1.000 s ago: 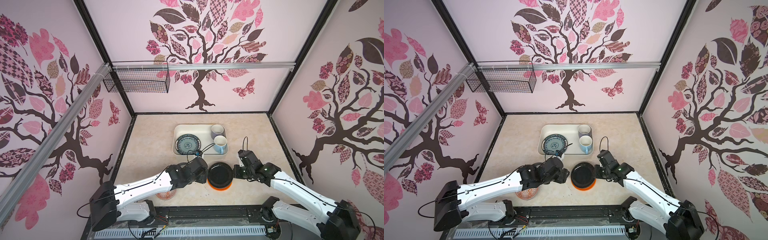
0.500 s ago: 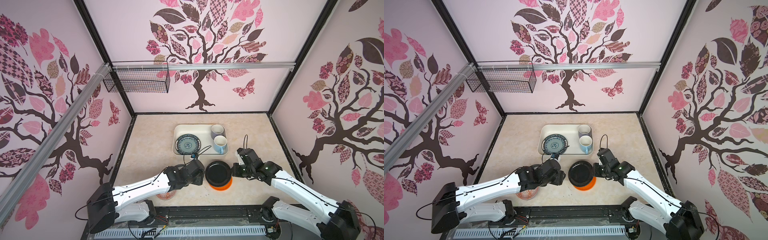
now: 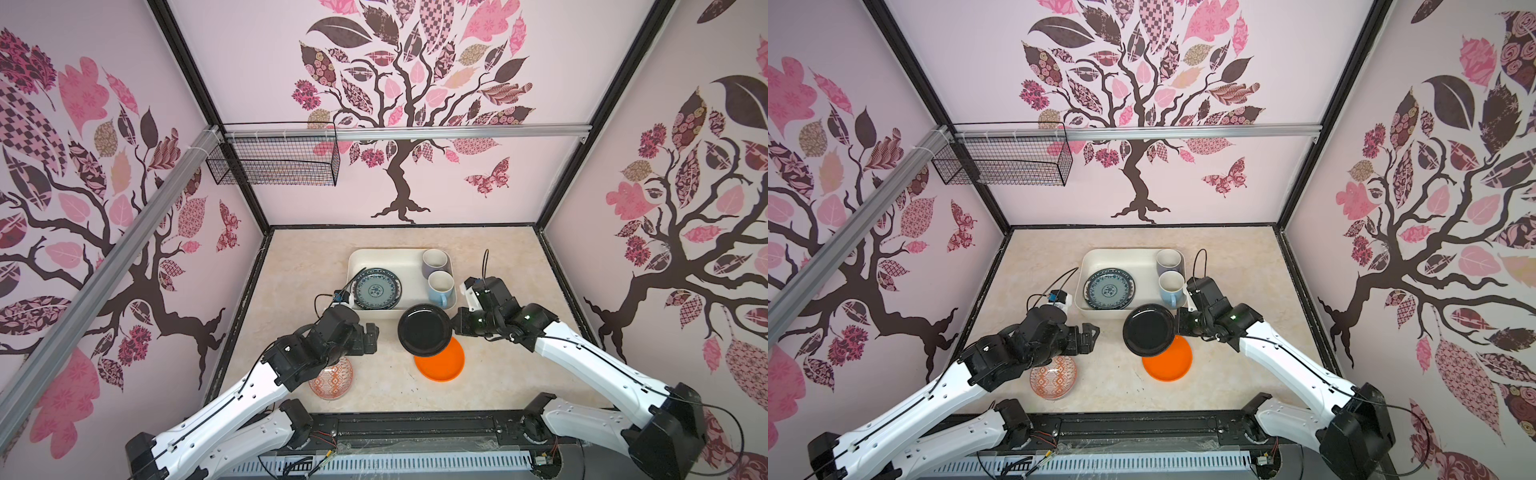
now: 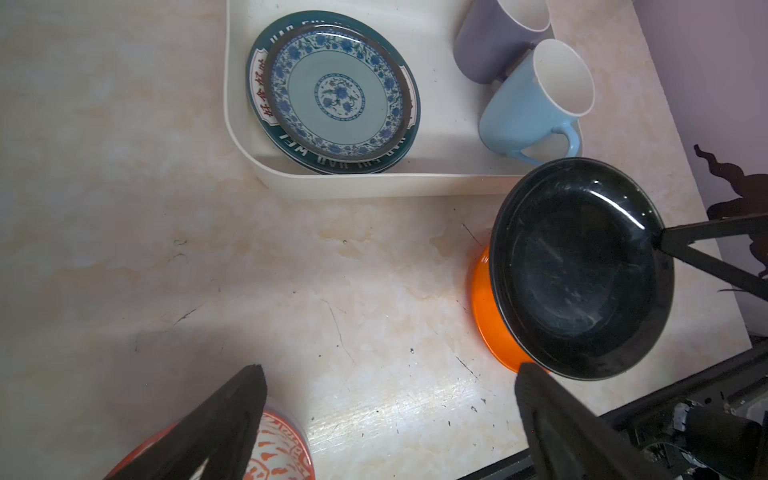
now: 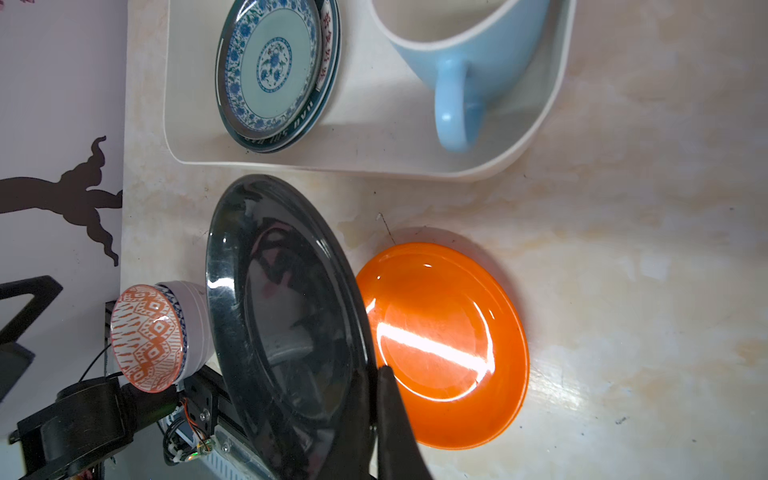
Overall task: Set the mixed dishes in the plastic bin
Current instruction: 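Lift the black plate with the right gripper while the left gripper draws back, then lower the black plate onto the plates in the bin and open the right gripper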
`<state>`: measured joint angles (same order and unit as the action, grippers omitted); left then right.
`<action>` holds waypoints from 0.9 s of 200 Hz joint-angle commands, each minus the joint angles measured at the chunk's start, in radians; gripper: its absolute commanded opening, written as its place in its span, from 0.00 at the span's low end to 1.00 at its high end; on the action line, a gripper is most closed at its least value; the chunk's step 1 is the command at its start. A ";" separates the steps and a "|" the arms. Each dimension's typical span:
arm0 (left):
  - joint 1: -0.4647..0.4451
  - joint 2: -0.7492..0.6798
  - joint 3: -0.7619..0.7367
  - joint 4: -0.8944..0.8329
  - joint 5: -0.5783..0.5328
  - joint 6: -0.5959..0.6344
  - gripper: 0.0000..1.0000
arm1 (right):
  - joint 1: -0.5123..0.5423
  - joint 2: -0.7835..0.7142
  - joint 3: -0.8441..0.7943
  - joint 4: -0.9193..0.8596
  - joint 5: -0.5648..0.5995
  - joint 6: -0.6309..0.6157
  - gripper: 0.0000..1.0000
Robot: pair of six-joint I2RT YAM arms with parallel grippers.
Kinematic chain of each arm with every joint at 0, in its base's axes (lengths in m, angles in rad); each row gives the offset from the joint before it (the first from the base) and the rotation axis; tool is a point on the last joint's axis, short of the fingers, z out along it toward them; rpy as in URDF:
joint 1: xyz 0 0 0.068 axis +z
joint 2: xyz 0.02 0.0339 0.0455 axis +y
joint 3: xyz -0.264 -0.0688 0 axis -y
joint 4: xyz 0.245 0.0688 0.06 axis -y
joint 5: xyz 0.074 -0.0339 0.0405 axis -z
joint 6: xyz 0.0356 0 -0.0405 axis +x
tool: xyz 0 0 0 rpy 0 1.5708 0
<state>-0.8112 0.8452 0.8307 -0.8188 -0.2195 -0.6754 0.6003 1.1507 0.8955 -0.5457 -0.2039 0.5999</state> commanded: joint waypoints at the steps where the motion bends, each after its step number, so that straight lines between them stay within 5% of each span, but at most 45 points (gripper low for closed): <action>1: 0.015 -0.015 0.048 -0.052 0.012 0.026 0.98 | 0.003 0.068 0.098 0.029 -0.021 -0.021 0.00; 55: 0.060 -0.014 0.085 -0.083 0.016 0.061 0.98 | 0.002 0.316 0.336 0.033 -0.016 -0.073 0.00; 132: 0.357 -0.022 0.063 -0.063 0.201 0.167 0.98 | 0.003 0.723 0.684 0.036 -0.056 -0.108 0.00; 180: 0.438 -0.002 0.024 -0.026 0.262 0.195 0.98 | 0.003 0.938 0.898 -0.017 -0.063 -0.136 0.00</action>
<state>-0.3973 0.8360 0.8753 -0.8780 -0.0120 -0.5159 0.5999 1.9957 1.6878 -0.5220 -0.2550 0.4931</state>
